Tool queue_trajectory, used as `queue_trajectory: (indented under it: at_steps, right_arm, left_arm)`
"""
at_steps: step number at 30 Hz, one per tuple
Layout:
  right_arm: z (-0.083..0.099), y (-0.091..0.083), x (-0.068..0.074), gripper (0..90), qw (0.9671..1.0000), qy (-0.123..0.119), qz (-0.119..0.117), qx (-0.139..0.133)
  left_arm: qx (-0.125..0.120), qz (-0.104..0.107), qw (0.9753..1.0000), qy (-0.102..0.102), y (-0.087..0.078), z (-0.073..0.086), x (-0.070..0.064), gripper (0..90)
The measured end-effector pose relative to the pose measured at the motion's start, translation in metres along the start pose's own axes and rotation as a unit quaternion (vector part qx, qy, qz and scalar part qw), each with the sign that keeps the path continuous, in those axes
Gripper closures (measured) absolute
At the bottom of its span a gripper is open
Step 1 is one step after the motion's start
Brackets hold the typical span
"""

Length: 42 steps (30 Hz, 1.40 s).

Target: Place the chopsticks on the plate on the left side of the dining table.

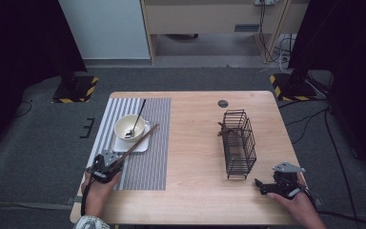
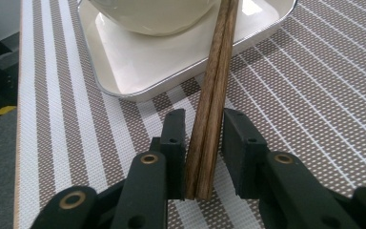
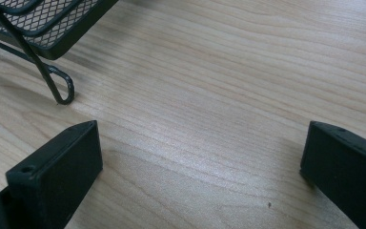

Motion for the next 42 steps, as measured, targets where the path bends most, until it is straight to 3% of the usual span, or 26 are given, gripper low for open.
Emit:
queue_trajectory:
  at_steps: [8, 28, 38, 42]
  right_arm:
    - [-0.0001, 0.0000, -0.0001, 0.2, 1.0000, 0.000, 0.000, 0.000]
    - [0.0000, 0.0000, 0.0000, 0.2, 1.0000, 0.000, 0.000, 0.000]
    - [0.0000, 0.0000, 0.0000, 0.2, 1.0000, 0.000, 0.000, 0.000]
    - [0.0000, 0.0000, 0.0000, 0.2, 1.0000, 0.000, 0.000, 0.000]
  left_arm:
    - [-0.003, -0.005, 1.0000, -0.007, 0.0004, 0.0004, 0.0036, 63.7]
    - [-0.007, -0.007, 0.9999, -0.005, 0.0000, -0.0014, 0.0067, 69.6]
    - [-0.008, -0.009, 0.9999, -0.005, 0.0015, -0.0010, 0.0068, 63.8]
    - [-0.008, -0.008, 0.9999, 0.000, 0.0015, -0.0009, 0.0064, 68.6]
Point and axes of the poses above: each handheld gripper's, and its own axes: y roughly forward along the jaws, z roughly out of its underside, x roughly to its left, the point moved 10 cm from there along y, roughly forward along the jaws, and after that the axes turned 13 degrees about -z, right-handed, at the moved point
